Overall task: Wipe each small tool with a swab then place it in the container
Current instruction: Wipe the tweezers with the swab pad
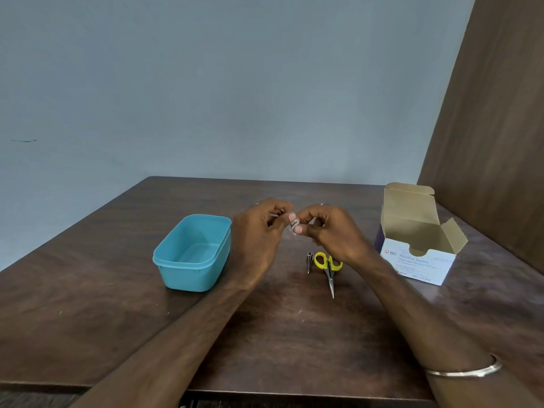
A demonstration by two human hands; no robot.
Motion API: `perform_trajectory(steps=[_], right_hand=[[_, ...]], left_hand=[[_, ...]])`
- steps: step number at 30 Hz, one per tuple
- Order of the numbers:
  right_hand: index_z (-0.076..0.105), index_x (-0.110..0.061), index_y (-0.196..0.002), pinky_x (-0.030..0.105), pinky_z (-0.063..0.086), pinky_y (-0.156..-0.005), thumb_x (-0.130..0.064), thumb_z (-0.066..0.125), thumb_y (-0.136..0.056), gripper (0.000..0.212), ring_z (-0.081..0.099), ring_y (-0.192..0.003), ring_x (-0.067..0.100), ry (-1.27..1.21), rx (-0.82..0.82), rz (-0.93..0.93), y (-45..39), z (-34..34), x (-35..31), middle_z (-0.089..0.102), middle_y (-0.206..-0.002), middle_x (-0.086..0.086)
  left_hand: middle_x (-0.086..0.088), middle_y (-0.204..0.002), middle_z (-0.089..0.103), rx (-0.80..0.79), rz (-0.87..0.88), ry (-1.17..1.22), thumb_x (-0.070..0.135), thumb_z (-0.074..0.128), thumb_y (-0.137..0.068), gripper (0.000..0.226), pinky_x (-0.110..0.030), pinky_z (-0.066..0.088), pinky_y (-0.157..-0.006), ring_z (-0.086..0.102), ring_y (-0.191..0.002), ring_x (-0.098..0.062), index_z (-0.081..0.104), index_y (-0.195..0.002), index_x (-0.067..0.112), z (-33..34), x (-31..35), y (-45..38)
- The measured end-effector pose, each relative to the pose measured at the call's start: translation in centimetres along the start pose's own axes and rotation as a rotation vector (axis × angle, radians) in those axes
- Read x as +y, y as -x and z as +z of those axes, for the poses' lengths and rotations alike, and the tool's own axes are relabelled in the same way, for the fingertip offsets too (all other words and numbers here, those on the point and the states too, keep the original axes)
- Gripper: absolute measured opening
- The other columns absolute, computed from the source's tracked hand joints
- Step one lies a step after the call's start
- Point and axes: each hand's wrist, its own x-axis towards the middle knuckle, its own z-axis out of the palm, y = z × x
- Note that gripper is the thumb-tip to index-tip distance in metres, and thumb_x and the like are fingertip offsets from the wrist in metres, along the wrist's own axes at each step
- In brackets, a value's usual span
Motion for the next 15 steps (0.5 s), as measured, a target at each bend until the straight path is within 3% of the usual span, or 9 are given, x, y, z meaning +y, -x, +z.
perform_trajectory(steps=[6,10,15], right_hand=[[0.075,-0.022,-0.088,0.021,0.037,-0.063,-0.012,0.076,-0.085,0.010,0.054,-0.062,-0.009,0.072,-0.026,-0.002,-0.08,-0.28,0.32,0.061,-0.071,-0.019],[0.071,-0.032,-0.083,0.027,0.041,-0.070,-0.015,0.076,-0.085,0.018,0.054,-0.074,-0.003,0.126,-0.029,-0.012,-0.12,-0.36,0.44,0.063,-0.079,-0.018],[0.065,-0.043,-0.077,0.026,0.038,-0.065,-0.017,0.077,-0.085,0.030,0.051,-0.062,-0.004,0.083,-0.008,-0.039,-0.08,0.03,0.07,0.061,-0.075,-0.014]], left_hand=[[0.010,-0.086,0.072,0.021,-0.047,0.053,0.023,0.076,-0.082,0.016,-0.040,0.061,-0.070,0.070,-0.079,-0.005,0.075,-0.097,0.018,0.15,-0.28,-0.17],[0.004,-0.088,0.074,0.018,-0.045,0.058,0.022,0.076,-0.082,0.016,-0.041,0.061,-0.069,0.071,-0.080,-0.008,0.074,-0.097,0.017,0.19,-0.44,-0.19],[0.010,-0.087,0.072,-0.013,-0.057,0.053,0.022,0.076,-0.082,0.016,-0.041,0.061,-0.070,0.070,-0.081,-0.006,0.074,-0.098,0.019,0.16,-0.49,-0.14]])
